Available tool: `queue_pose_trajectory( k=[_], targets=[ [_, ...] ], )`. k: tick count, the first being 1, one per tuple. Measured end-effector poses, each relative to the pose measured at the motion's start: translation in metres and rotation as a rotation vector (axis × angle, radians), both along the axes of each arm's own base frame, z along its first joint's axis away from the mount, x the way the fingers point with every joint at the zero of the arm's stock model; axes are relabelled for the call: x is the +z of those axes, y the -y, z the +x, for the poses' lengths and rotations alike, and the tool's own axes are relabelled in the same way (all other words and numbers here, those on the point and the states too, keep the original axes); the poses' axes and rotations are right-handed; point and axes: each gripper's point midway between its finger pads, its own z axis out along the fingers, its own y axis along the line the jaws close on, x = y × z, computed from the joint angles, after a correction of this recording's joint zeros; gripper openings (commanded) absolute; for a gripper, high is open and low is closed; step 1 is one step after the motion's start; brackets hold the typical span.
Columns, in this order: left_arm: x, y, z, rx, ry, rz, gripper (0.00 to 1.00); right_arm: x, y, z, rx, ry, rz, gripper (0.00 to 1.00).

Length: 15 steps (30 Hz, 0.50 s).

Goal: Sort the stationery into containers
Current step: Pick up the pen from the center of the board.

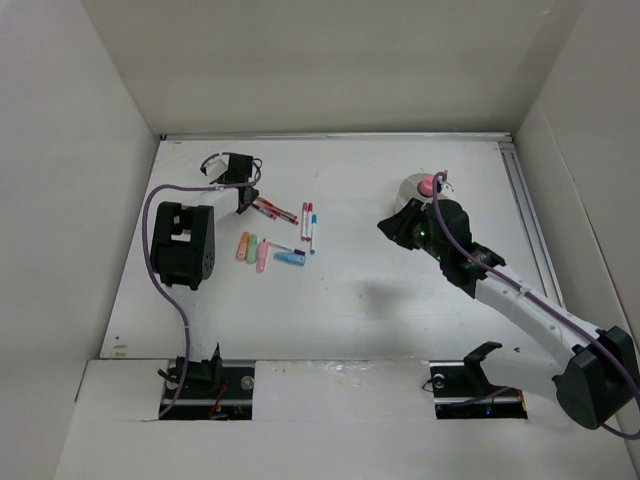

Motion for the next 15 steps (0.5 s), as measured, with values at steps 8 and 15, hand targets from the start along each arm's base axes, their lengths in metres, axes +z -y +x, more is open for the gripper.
queue_pose_trajectory(
  k=[8, 15],
  targets=[
    [-0.0047, -0.0024, 0.0019, 0.001, -0.013, 0.019, 0.18, 0.0, -0.0002, 0.0001, 0.0, -0.001, -0.001, 0.3],
    [-0.0053, -0.0051, 0.0047, -0.006, -0.022, 0.045, 0.04, 0.001, -0.0018, 0.0005, 0.003, -0.001, -0.005, 0.45]
  ],
)
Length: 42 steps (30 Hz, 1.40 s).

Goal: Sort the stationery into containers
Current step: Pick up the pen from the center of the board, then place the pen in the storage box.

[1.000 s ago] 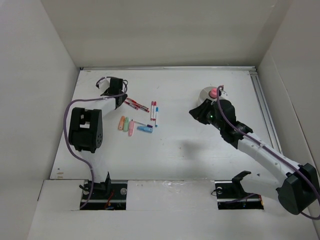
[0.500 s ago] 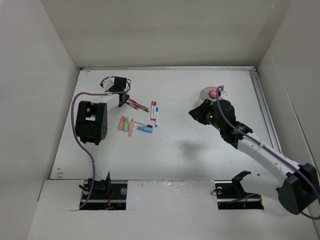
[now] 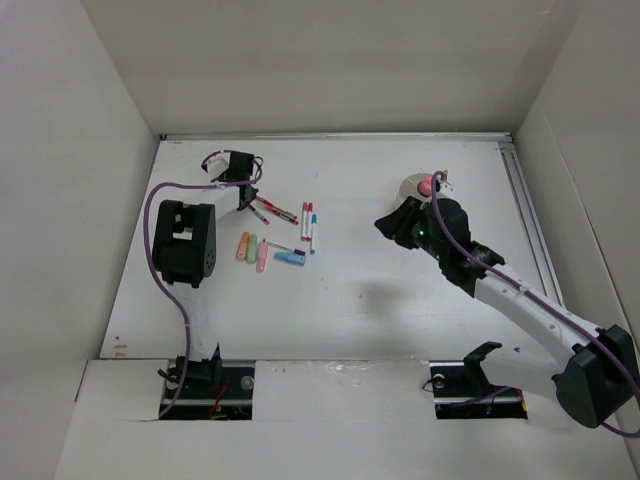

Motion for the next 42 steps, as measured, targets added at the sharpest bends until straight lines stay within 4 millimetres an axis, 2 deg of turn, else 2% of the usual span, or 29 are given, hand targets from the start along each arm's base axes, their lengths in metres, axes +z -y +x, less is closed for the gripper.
queue_pose_trajectory(
  k=[1, 6, 11, 13, 16, 19, 22, 26, 28, 30, 32, 35, 37, 39, 40, 42],
  targets=[
    [0.0, 0.0, 0.0, -0.002, -0.001, 0.004, 0.04, 0.0, 0.0, 0.0, 0.0, 0.001, 0.0, 0.49],
    [0.0, 0.001, 0.0, -0.01, -0.002, 0.014, 0.0, 0.002, 0.0, 0.0, 0.001, 0.006, 0.0, 0.58],
    [0.002, 0.006, 0.002, -0.026, 0.025, -0.007, 0.0, 0.002, 0.0, 0.0, 0.004, 0.008, -0.004, 0.6],
    [0.003, 0.01, -0.004, -0.042, 0.037, -0.03, 0.0, 0.002, 0.0, 0.0, 0.003, 0.008, -0.004, 0.6],
    [0.017, 0.015, -0.011, -0.066, 0.074, -0.067, 0.0, 0.003, 0.001, 0.0, 0.004, 0.013, -0.003, 0.62],
    [0.058, 0.022, -0.007, -0.089, 0.176, -0.105, 0.0, 0.011, 0.002, -0.002, 0.005, 0.034, 0.006, 0.63],
    [0.113, 0.025, -0.011, -0.108, 0.31, -0.134, 0.0, 0.025, 0.003, -0.004, 0.007, 0.071, 0.025, 0.63],
    [0.19, 0.028, -0.034, -0.135, 0.514, -0.162, 0.0, 0.034, 0.001, -0.006, 0.022, 0.097, 0.043, 0.63],
    [0.216, 0.031, -0.05, -0.167, 0.591, -0.18, 0.0, 0.034, -0.002, -0.009, 0.042, 0.093, 0.05, 0.63],
    [0.23, 0.038, -0.063, -0.218, 0.64, -0.201, 0.0, 0.035, -0.006, -0.011, 0.066, 0.092, 0.059, 0.63],
    [0.235, 0.052, -0.071, -0.306, 0.676, -0.233, 0.0, 0.036, -0.011, -0.015, 0.093, 0.089, 0.069, 0.63],
    [0.219, 0.076, -0.083, -0.444, 0.672, -0.289, 0.0, 0.041, -0.018, -0.02, 0.136, 0.091, 0.087, 0.61],
    [0.198, 0.093, -0.095, -0.54, 0.64, -0.322, 0.0, 0.051, -0.022, -0.021, 0.163, 0.106, 0.1, 0.41],
    [0.182, 0.114, -0.107, -0.633, 0.605, -0.341, 0.0, 0.066, -0.028, -0.022, 0.195, 0.13, 0.118, 0.27],
    [0.178, 0.124, -0.113, -0.678, 0.594, -0.342, 0.0, 0.074, -0.032, -0.022, 0.215, 0.143, 0.13, 0.22],
    [0.178, 0.148, -0.124, -0.785, 0.597, -0.346, 0.0, 0.09, -0.042, -0.021, 0.261, 0.165, 0.151, 0.2]
  ],
)
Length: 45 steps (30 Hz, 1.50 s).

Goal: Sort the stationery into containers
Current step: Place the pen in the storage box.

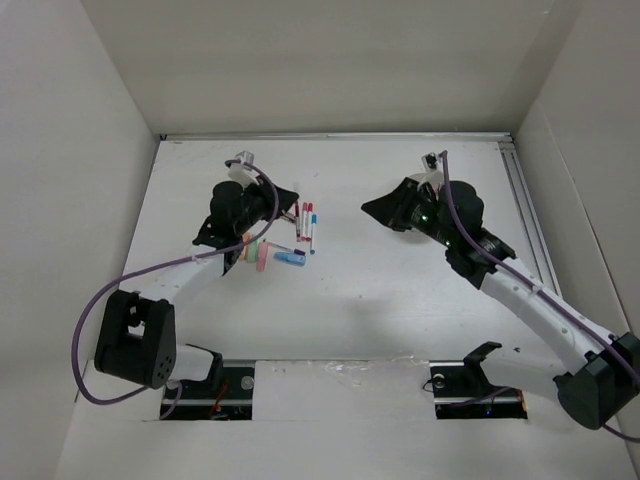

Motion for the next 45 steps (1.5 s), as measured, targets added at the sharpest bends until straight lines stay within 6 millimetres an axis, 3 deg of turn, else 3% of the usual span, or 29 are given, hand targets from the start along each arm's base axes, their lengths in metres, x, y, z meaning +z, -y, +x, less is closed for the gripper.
queue_pose_trajectory(
  k=[3, 4, 5, 14, 24, 29, 34, 39, 42, 43, 45],
  targets=[
    [0.01, 0.03, -0.016, -0.138, 0.066, 0.004, 0.0, 0.013, -0.016, 0.007, 0.061, 0.016, 0.016, 0.45],
    [0.014, 0.035, -0.02, -0.173, 0.087, 0.004, 0.0, 0.013, -0.021, 0.011, 0.079, 0.015, 0.015, 0.59],
    [0.017, 0.04, -0.024, -0.202, 0.106, 0.004, 0.0, 0.011, -0.026, 0.014, 0.094, 0.008, 0.013, 0.63],
    [0.025, 0.077, -0.052, -0.39, 0.199, 0.019, 0.0, -0.037, -0.054, 0.032, 0.159, -0.107, -0.043, 0.67],
    [0.021, 0.084, -0.062, -0.465, 0.218, 0.005, 0.0, -0.046, -0.066, 0.049, 0.145, -0.131, -0.033, 0.55],
    [0.026, 0.087, -0.065, -0.493, 0.244, -0.007, 0.0, -0.054, -0.069, 0.054, 0.14, -0.15, -0.028, 0.37],
    [0.022, 0.089, -0.066, -0.507, 0.242, -0.009, 0.0, -0.052, -0.071, 0.055, 0.14, -0.149, -0.014, 0.27],
    [0.021, 0.09, -0.066, -0.517, 0.246, -0.016, 0.0, -0.051, -0.072, 0.058, 0.137, -0.143, -0.003, 0.06],
    [0.019, 0.089, -0.065, -0.513, 0.24, -0.018, 0.15, -0.053, -0.073, 0.06, 0.131, -0.151, -0.001, 0.03],
    [0.019, 0.089, -0.065, -0.512, 0.24, -0.018, 0.27, -0.053, -0.072, 0.06, 0.127, -0.152, 0.0, 0.02],
    [0.019, 0.089, -0.065, -0.514, 0.238, -0.02, 0.38, -0.053, -0.07, 0.063, 0.115, -0.15, 0.005, 0.02]
  ],
)
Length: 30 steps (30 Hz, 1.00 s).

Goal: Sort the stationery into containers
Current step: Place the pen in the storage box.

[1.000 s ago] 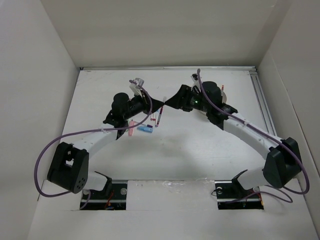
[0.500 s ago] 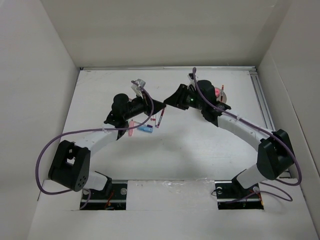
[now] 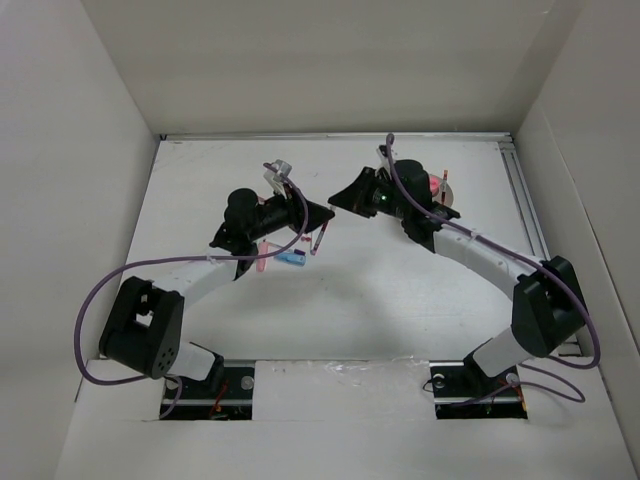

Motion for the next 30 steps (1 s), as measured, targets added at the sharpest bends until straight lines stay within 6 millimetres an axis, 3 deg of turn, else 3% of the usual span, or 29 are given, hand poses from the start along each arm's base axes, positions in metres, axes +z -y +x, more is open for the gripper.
queue_pose_trajectory(
  k=[2, 7, 14, 20, 25, 30],
  targets=[
    [-0.001, 0.001, -0.002, -0.002, -0.003, -0.001, 0.48, 0.001, 0.006, 0.005, -0.021, 0.006, 0.003, 0.02],
    [0.004, -0.004, -0.008, 0.015, 0.016, -0.005, 0.57, 0.007, 0.044, 0.028, -0.138, 0.013, 0.007, 0.02],
    [0.025, -0.02, -0.008, 0.115, 0.069, -0.025, 0.58, 0.035, 0.155, 0.061, -0.491, 0.081, -0.032, 0.02],
    [0.01, -0.03, 0.001, 0.203, 0.013, 0.007, 0.58, 0.053, 0.257, 0.072, -0.926, 0.092, -0.197, 0.02],
    [-0.006, -0.038, 0.008, 0.274, -0.047, 0.048, 0.57, 0.06, 0.31, 0.069, -1.164, 0.092, -0.322, 0.03],
    [-0.023, -0.049, 0.015, 0.351, -0.102, 0.093, 0.56, 0.036, 0.348, 0.073, -1.299, 0.028, -0.459, 0.03]
  ],
)
